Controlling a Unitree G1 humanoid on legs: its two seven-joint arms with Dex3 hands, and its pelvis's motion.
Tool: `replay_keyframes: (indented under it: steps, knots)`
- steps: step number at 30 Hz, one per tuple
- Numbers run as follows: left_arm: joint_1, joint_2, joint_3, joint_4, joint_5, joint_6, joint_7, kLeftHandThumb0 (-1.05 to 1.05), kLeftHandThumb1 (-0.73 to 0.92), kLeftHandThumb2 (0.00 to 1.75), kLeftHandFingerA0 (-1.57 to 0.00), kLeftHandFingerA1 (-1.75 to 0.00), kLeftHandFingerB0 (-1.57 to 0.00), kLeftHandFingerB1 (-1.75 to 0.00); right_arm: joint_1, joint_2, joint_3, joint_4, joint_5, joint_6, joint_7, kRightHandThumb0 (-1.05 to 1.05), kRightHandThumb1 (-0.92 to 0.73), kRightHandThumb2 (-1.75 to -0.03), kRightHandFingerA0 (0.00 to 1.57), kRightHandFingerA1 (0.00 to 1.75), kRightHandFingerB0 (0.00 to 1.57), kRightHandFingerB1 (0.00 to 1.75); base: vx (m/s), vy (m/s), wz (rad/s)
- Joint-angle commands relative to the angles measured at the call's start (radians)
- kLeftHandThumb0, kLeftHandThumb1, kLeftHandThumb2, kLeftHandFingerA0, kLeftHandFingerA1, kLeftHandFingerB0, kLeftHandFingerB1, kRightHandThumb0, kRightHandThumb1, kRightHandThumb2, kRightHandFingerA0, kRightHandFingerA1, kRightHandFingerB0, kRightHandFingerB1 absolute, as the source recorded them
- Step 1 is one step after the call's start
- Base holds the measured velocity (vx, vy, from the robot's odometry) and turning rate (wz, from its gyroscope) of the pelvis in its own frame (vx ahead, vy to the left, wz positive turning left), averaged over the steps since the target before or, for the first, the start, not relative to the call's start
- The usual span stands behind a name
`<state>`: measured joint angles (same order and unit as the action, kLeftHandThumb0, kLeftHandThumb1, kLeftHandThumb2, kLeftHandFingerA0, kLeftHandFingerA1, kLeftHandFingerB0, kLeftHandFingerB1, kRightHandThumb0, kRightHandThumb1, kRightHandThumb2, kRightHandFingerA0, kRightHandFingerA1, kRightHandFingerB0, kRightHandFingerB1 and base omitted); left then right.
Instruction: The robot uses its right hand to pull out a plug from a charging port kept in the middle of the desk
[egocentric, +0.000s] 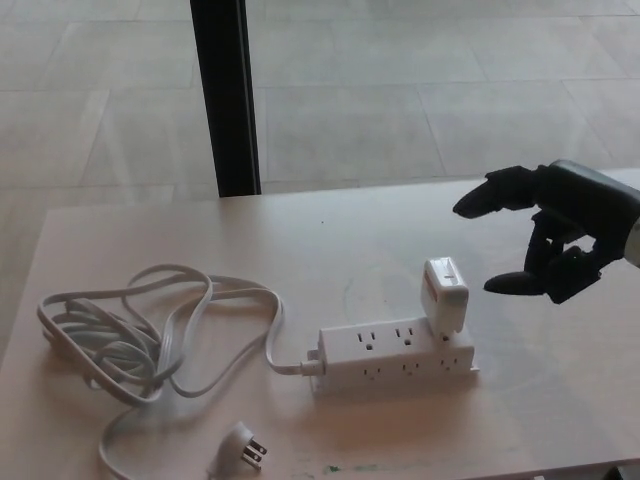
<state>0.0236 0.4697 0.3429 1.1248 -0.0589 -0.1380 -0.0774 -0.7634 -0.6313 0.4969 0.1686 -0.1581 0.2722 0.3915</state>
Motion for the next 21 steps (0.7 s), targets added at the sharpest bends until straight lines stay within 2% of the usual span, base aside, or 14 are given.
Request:
replay_keyframes:
  steps: [1,4,6,7,8,9,10,11,12,13,16,19,20,21]
  knots:
    - [0.01,0.026,-0.013,0.001,0.002,-0.025,-0.009,-0.63,0.62,0.6,-0.75,-0.78,-0.64,-0.55,-0.049,0.039,-0.013,0.071,-0.081,0.007,0.034,-0.68,-0.56,-0.58,0.74,1.16,0.41,0.37,0.0,0.0,0.0]
    - [0.012,0.028,-0.018,-0.004,0.0,-0.02,-0.013,-0.62,0.62,0.59,-0.7,-0.67,-0.64,-0.54,-0.08,0.053,0.001,0.115,-0.119,-0.011,0.05,-0.7,-0.57,-0.58,0.78,1.14,0.4,0.36,0.0,0.0,0.0]
    - [0.012,0.028,-0.021,0.004,0.001,-0.025,-0.013,-0.63,0.62,0.59,-0.7,-0.7,-0.68,-0.58,-0.085,0.064,0.008,0.132,-0.137,-0.017,0.052,-0.69,-0.55,-0.58,0.79,1.25,0.41,0.36,0.0,0.0,0.0]
    - [0.015,0.027,-0.019,0.002,-0.005,-0.028,-0.015,-0.62,0.62,0.59,-0.72,-0.73,-0.69,-0.59,-0.088,0.075,0.01,0.144,-0.146,-0.02,0.051,-0.75,-0.45,-0.83,0.85,1.2,0.36,0.47,0.0,0.0,0.0]
    - [0.018,0.028,-0.019,-0.002,-0.006,-0.026,-0.017,-0.62,0.62,0.59,-0.71,-0.69,-0.67,-0.54,-0.094,0.082,0.014,0.155,-0.156,-0.025,0.052,-0.71,-0.43,-0.84,0.83,1.13,0.34,0.48,0.0,0.0,0.0]
    - [0.019,0.029,-0.02,-0.003,-0.006,-0.025,-0.02,-0.62,0.62,0.59,-0.72,-0.72,-0.67,-0.54,-0.099,0.088,0.016,0.164,-0.163,-0.028,0.054,-0.68,-0.55,-0.58,0.76,1.16,0.42,0.37,0.0,0.0,0.0]
    - [0.019,0.031,-0.024,-0.002,0.0,-0.028,-0.02,-0.62,0.62,0.6,-0.76,-0.74,-0.7,-0.59,-0.11,0.101,0.02,0.181,-0.174,-0.027,0.058,-0.74,-0.53,-0.6,0.71,1.06,0.39,0.37,0.0,0.0,0.0]
    - [0.015,0.033,-0.029,0.006,0.005,-0.032,-0.016,-0.61,0.62,0.59,-0.74,-0.71,-0.71,-0.58,-0.124,0.116,0.026,0.201,-0.186,-0.024,0.063,-0.74,-0.45,-0.87,0.7,0.96,0.33,0.49,0.0,0.0,0.0]
    - [0.012,0.032,-0.029,0.011,0.003,-0.033,-0.015,-0.61,0.62,0.59,-0.74,-0.71,-0.71,-0.58,-0.131,0.124,0.029,0.211,-0.193,-0.023,0.064,-0.74,-0.45,-0.87,0.7,0.96,0.33,0.49,0.0,0.0,0.0]
    - [0.004,0.031,-0.027,0.02,0.001,-0.033,-0.013,-0.62,0.61,0.6,-0.75,-0.74,-0.7,-0.61,-0.141,0.13,0.036,0.227,-0.208,-0.035,0.061,-0.73,-0.55,-0.58,0.71,0.99,0.4,0.35,0.0,0.0,0.0]
    - [0.001,0.03,-0.029,0.014,-0.003,-0.026,-0.022,-0.63,0.63,0.59,-0.7,-0.69,-0.64,-0.54,-0.162,0.157,0.036,0.257,-0.223,-0.039,0.061,-0.7,-0.56,-0.58,0.66,0.83,0.39,0.34,0.0,0.0,0.0]
    - [-0.011,0.031,-0.03,0.016,-0.003,-0.015,-0.012,-0.62,0.63,0.59,-0.72,-0.68,-0.65,-0.54,-0.184,0.177,0.059,0.272,-0.255,-0.047,0.076,-0.75,-0.57,-0.58,0.68,0.88,0.37,0.35,0.0,0.0,0.0]
    - [-0.016,0.031,-0.031,0.021,-0.002,-0.013,-0.009,-0.63,0.63,0.59,-0.73,-0.7,-0.67,-0.57,-0.185,0.183,0.063,0.265,-0.259,-0.037,0.085,-0.77,-0.44,-0.85,0.7,0.88,0.3,0.46,0.0,0.0,0.0]
    - [-0.018,0.032,-0.032,0.022,-0.001,-0.013,-0.008,-0.63,0.63,0.59,-0.73,-0.7,-0.67,-0.57,-0.184,0.187,0.063,0.256,-0.263,-0.023,0.093,-0.77,-0.44,-0.85,0.7,0.88,0.3,0.46,0.0,0.0,0.0]
